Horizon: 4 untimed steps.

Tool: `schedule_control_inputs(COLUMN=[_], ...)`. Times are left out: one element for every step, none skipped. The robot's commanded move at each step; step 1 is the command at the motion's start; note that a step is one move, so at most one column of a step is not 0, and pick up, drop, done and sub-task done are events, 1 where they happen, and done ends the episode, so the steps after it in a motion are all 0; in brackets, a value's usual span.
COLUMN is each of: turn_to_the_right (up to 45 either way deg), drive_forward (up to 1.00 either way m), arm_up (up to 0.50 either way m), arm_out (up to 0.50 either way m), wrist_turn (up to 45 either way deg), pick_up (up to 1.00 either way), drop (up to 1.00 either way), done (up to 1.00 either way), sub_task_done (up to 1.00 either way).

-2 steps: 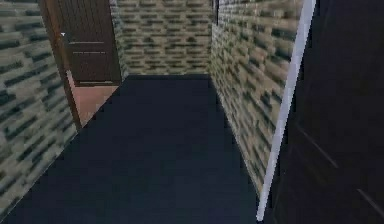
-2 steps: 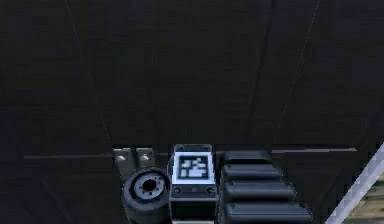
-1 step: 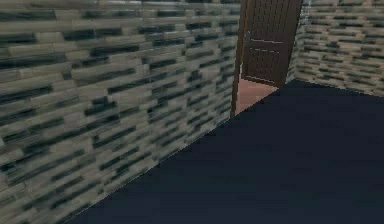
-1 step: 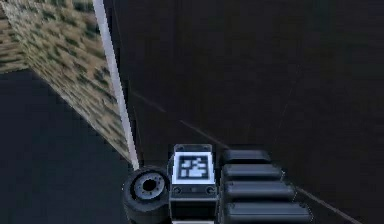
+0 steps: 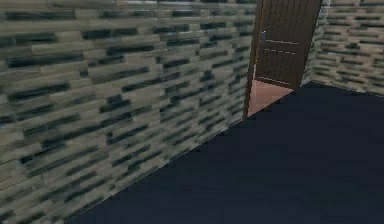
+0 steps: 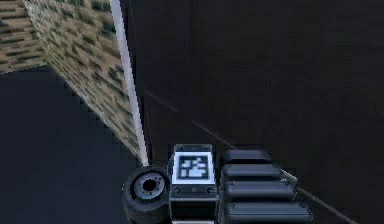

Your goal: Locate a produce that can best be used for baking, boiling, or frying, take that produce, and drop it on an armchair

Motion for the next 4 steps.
schedule_control_inputs(turn_to_the_right=[0.0, 33.0, 0.0, 0.0], drive_forward=[0.15, 0.0, 1.0, 1.0], arm_up=[0.0, 0.0, 0.0, 0.0], arm_out=[0.0, 0.0, 0.0, 0.0], wrist_turn=[0.0, 0.0, 0.0, 0.0], pick_up=[0.0, 0.0, 0.0, 0.0], drop=[0.0, 0.0, 0.0, 0.0], done=[0.0, 0.0, 0.0, 0.0], sub_task_done=[0.0, 0.0, 0.0, 0.0])
